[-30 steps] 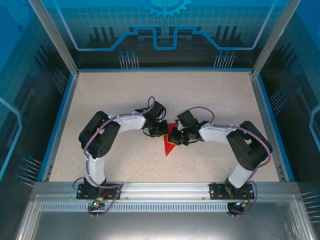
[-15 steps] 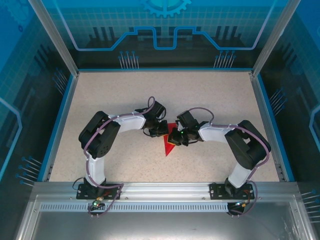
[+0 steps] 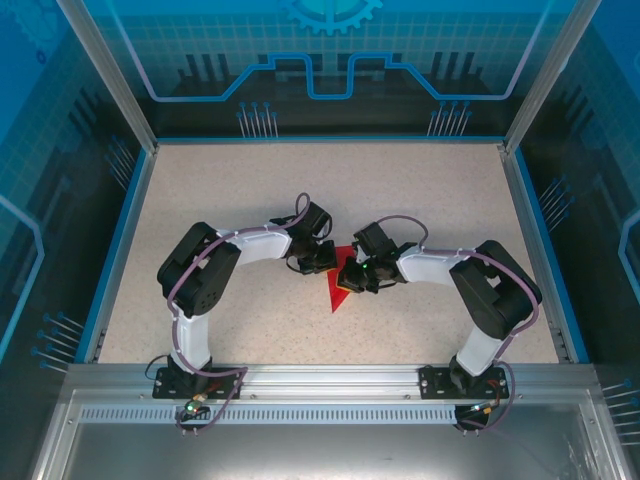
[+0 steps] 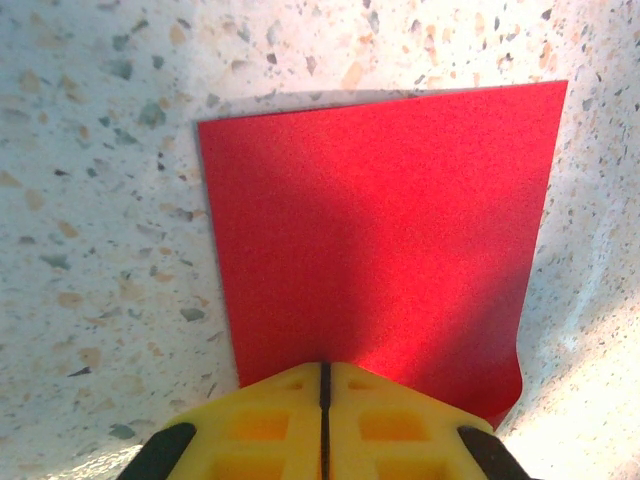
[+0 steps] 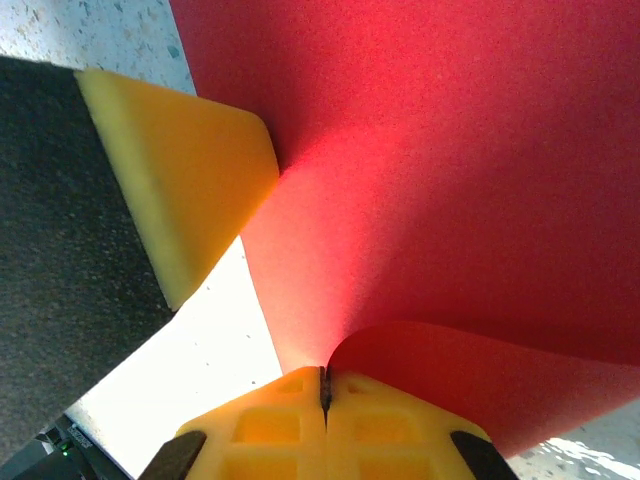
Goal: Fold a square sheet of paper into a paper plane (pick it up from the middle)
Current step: Third fold the triangle at the center of the table.
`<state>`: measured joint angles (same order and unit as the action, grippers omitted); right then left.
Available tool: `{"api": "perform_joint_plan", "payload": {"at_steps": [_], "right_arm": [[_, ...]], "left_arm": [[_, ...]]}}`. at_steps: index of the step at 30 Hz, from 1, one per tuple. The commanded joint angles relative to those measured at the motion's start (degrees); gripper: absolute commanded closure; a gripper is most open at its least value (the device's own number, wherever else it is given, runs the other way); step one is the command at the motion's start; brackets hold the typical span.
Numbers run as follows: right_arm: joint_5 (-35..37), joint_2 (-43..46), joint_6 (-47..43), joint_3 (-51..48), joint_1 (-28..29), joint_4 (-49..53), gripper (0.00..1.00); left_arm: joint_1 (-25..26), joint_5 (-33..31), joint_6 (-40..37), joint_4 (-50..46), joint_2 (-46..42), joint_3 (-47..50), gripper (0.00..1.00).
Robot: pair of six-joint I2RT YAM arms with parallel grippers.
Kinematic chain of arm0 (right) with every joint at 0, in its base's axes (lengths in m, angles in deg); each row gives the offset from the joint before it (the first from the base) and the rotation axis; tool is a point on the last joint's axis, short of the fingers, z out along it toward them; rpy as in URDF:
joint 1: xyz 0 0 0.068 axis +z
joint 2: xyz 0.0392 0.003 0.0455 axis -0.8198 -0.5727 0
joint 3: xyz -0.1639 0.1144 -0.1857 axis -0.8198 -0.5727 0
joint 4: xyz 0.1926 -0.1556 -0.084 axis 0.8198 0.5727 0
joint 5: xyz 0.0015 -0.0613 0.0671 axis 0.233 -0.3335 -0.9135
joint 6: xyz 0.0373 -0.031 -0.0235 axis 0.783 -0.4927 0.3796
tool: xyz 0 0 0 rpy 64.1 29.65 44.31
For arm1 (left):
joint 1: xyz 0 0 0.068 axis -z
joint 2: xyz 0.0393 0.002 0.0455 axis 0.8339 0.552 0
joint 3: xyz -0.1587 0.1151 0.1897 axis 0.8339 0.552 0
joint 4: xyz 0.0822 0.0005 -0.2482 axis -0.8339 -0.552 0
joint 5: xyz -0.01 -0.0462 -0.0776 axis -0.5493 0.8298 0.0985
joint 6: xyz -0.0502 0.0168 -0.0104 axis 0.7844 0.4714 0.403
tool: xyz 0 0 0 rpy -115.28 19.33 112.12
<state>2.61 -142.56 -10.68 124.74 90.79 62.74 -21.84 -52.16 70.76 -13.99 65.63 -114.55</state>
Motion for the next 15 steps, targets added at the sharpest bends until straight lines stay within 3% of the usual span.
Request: {"api": "perform_joint_plan", "payload": {"at_steps": [1, 15], "right_arm": [[-0.13, -0.4, -0.55, -0.35, 0.96, -0.77, 0.99], [-0.13, -1.79, -0.56, -0.13, 0.92, -1.53, 0.99]], "left_arm": [[0.41, 0.02, -0.37, -2.09, 1.99, 1.7, 0.92], [0.43, 0.05, -0.41, -2.18, 2.07, 1.68, 0.92]]}}
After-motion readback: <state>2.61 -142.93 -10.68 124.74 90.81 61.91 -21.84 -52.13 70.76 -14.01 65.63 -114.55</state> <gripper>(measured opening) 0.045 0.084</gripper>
